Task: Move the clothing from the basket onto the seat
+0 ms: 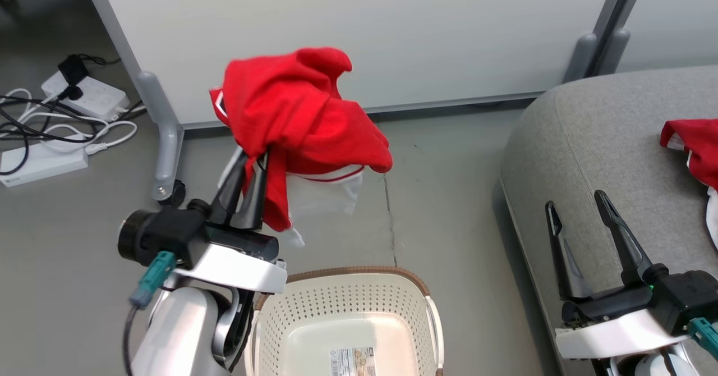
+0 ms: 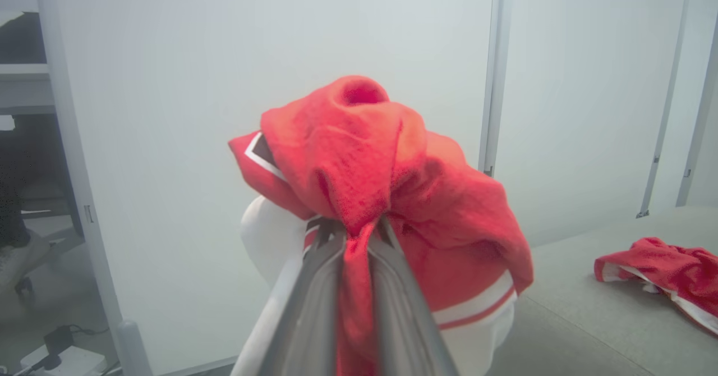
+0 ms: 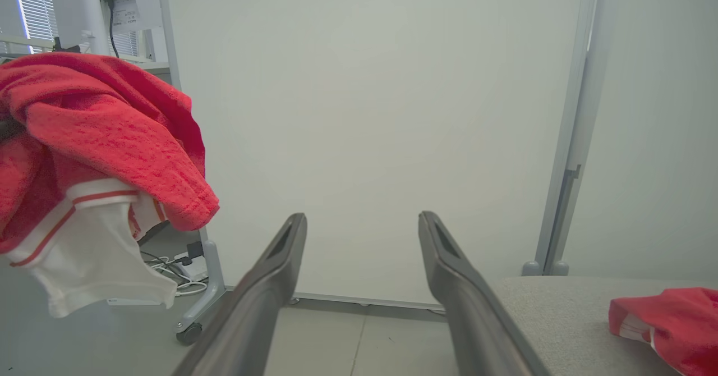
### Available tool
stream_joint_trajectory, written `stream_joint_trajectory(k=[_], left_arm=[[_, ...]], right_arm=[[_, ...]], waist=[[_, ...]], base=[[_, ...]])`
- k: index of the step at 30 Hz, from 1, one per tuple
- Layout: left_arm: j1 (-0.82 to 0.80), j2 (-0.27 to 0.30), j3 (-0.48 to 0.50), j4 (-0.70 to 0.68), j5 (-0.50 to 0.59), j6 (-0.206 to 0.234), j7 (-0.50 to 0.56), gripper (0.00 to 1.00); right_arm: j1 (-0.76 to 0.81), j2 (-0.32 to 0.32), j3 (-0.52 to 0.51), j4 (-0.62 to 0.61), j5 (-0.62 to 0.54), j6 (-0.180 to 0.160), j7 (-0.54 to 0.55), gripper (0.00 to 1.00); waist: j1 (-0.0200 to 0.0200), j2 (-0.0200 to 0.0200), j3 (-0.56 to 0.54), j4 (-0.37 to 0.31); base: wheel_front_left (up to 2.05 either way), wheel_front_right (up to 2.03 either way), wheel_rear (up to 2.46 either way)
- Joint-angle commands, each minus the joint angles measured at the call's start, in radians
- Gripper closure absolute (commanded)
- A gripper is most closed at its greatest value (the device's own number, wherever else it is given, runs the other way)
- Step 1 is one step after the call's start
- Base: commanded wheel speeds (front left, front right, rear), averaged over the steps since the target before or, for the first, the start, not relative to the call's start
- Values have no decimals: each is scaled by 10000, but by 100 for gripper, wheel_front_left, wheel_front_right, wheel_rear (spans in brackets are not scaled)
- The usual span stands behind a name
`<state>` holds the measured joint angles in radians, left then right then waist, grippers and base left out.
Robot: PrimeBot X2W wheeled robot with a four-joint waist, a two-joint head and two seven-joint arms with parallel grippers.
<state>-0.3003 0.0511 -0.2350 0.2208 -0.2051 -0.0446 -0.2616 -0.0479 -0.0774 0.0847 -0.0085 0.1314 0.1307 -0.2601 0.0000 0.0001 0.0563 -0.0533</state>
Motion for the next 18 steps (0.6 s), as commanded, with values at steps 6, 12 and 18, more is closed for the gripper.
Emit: stream_joint_trajectory(k=[6, 12, 18], left_arm=[[448, 7, 370, -2323, -484, 302, -34, 100], [464, 2, 22, -3694, -571, 317, -33, 100], [326, 4, -1616, -3954, -741, 230, -33, 100]], right_arm=[[326, -55, -32, -65, 33, 2, -58, 0], [576, -105, -59, -116, 11, 2, -58, 0], [625, -120, -2, -59, 9, 2, -58, 0]], waist=[[0, -1, -381, 161], [0, -1, -450, 151], [0, -1, -502, 74]], base=[[0, 0, 0], [0, 0, 0], [0, 0, 0]])
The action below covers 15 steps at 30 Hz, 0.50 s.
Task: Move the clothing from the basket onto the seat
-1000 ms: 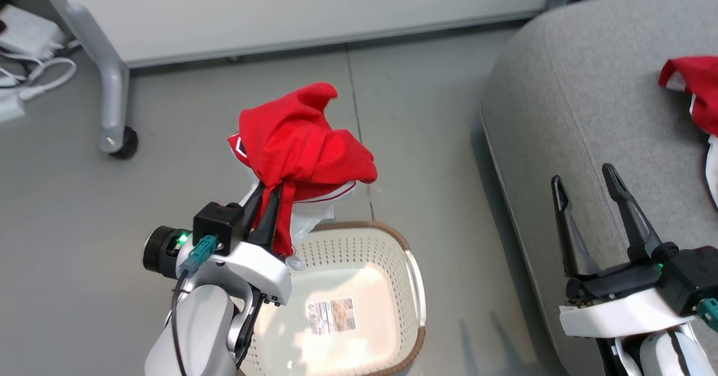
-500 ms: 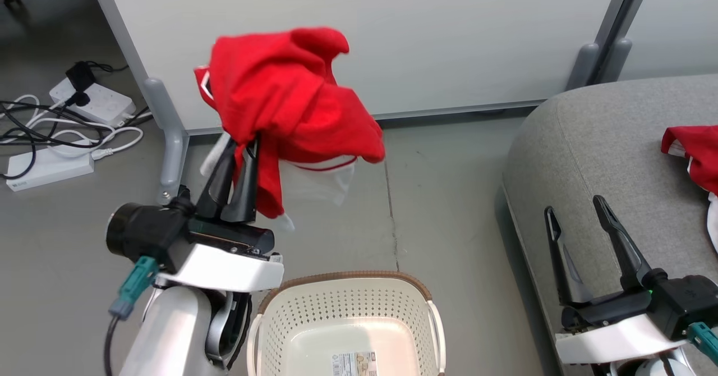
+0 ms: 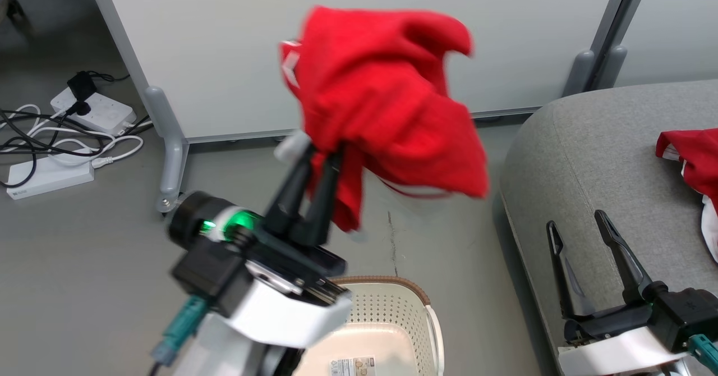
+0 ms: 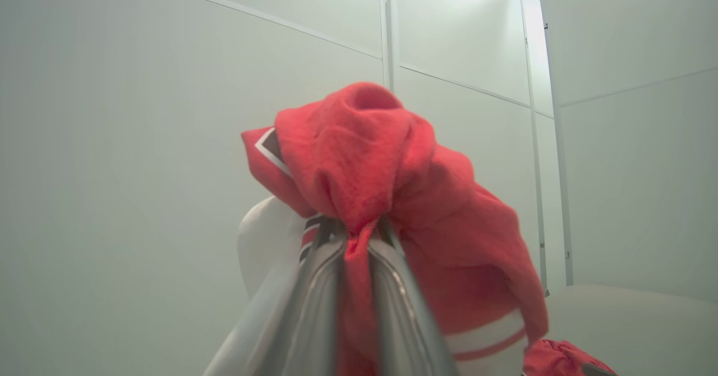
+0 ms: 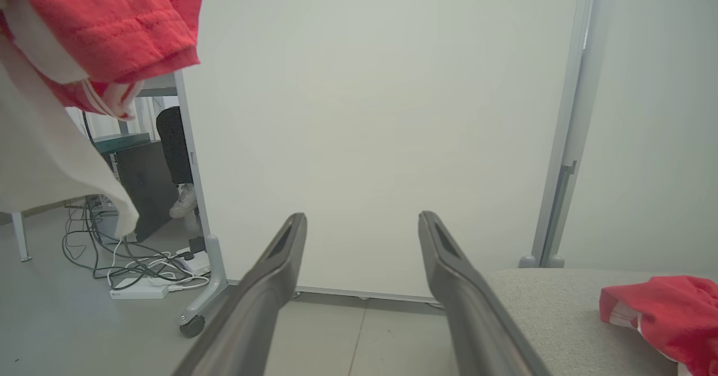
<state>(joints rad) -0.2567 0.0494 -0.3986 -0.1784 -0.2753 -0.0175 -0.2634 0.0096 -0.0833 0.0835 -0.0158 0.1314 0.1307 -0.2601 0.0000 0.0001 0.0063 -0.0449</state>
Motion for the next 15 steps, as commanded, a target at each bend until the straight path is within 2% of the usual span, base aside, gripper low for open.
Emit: stream_joint_trajectory(k=[1, 5, 8, 15], left_arm=[[-71, 23, -255, 177, -102, -103, -16, 100], [-47, 23, -1121, 682, -199, -173, -17, 100], [-116, 30, -1390, 890, -336, -77, -17, 100], [-306, 24, -1053, 1176, -224, -26, -17, 100]], right_arm=[[48, -54, 18, 22, 2, 2, -58, 0], [-19, -15, 31, 48, -21, 2, -58, 0], [-53, 6, -31, 39, -44, 2, -58, 0], [-8, -76, -136, 3, -114, 2, -56, 0]], waist=[[0, -1, -5, -28], [0, -1, 27, -156], [0, -1, 66, -241], [0, -1, 153, -452]], base=[[0, 0, 0], [0, 0, 0], [0, 0, 0], [0, 0, 0]])
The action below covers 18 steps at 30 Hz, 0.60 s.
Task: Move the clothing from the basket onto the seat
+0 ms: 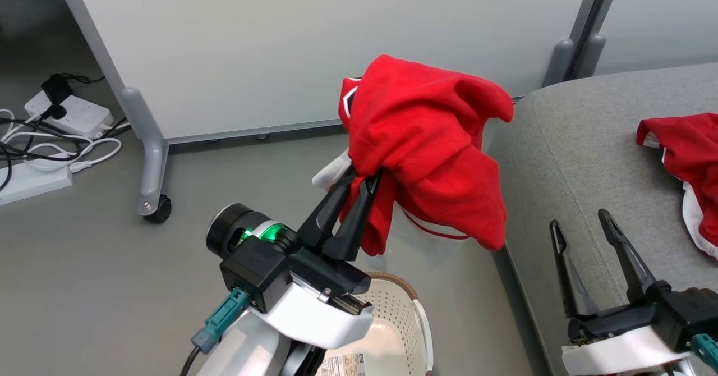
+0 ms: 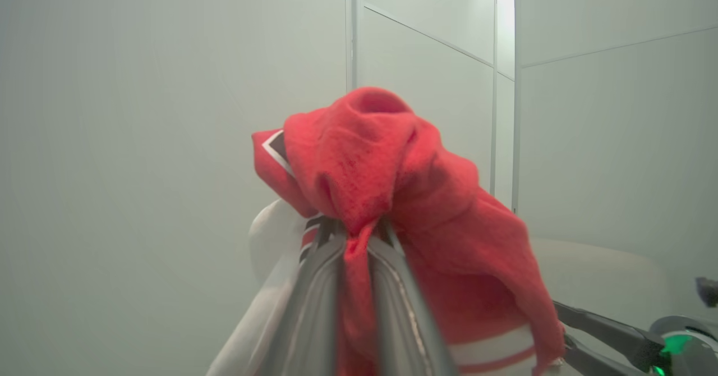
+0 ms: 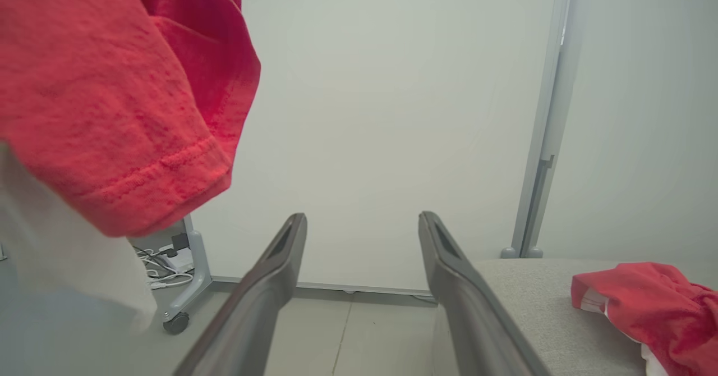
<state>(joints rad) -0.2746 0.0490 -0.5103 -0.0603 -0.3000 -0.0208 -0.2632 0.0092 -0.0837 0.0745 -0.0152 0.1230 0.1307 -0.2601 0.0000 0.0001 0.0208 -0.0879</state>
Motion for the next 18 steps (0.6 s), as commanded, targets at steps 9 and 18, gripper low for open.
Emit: stream_joint_trajectory(k=[9, 18], left_arm=[[-127, 23, 546, 224, 201, -149, -19, 100], [-136, 29, 460, 312, 211, -205, -20, 100]], right_arm=[[395, -1375, 2101, -1228, 861, 2, -58, 0], [101, -2066, 3085, -2189, 1397, 2, -56, 0]], waist=[[0, -1, 80, -278], [0, -1, 177, -251]], base=[[0, 0, 0], [0, 0, 0]])
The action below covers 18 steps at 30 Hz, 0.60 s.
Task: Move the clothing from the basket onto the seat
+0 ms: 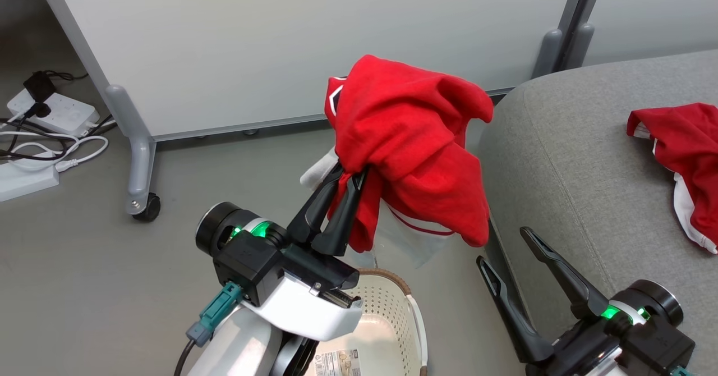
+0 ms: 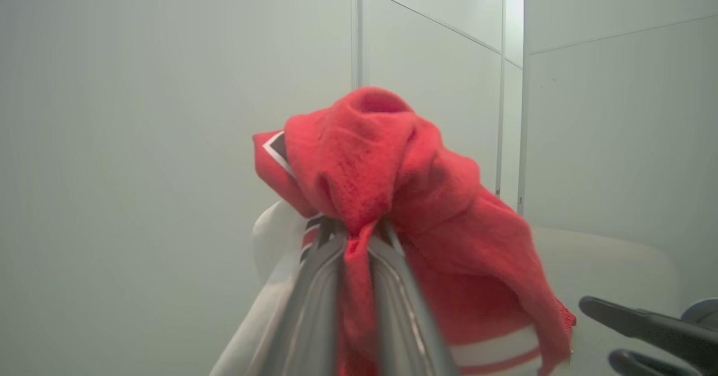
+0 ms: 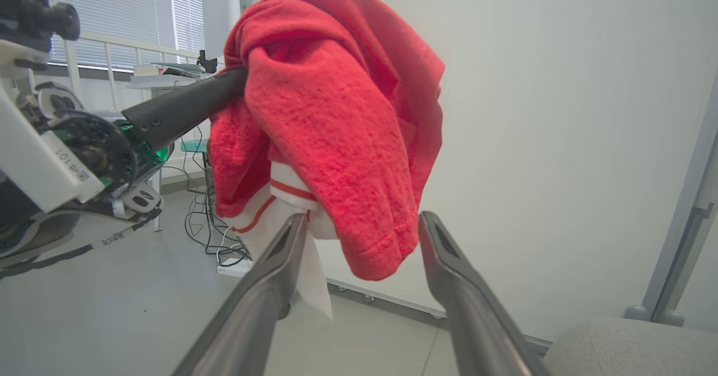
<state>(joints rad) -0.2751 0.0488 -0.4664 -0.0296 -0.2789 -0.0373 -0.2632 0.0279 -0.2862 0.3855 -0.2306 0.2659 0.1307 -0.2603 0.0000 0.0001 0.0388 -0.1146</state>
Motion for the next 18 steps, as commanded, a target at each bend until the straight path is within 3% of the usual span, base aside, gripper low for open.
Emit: stream_joint_trajectory(k=[1, 18], left_arm=[[-106, 27, -46, 44, -9, -70, -20, 100], [-98, 30, -1453, 599, 98, -489, -20, 100]], right_arm=[[-183, -76, 39, -36, -138, 2, -54, 0], [-983, -156, 598, 969, -641, 2, -56, 0]], waist=[[0, -1, -22, 50], [0, -1, -130, 473]], base=[[0, 0, 0], [0, 0, 0]])
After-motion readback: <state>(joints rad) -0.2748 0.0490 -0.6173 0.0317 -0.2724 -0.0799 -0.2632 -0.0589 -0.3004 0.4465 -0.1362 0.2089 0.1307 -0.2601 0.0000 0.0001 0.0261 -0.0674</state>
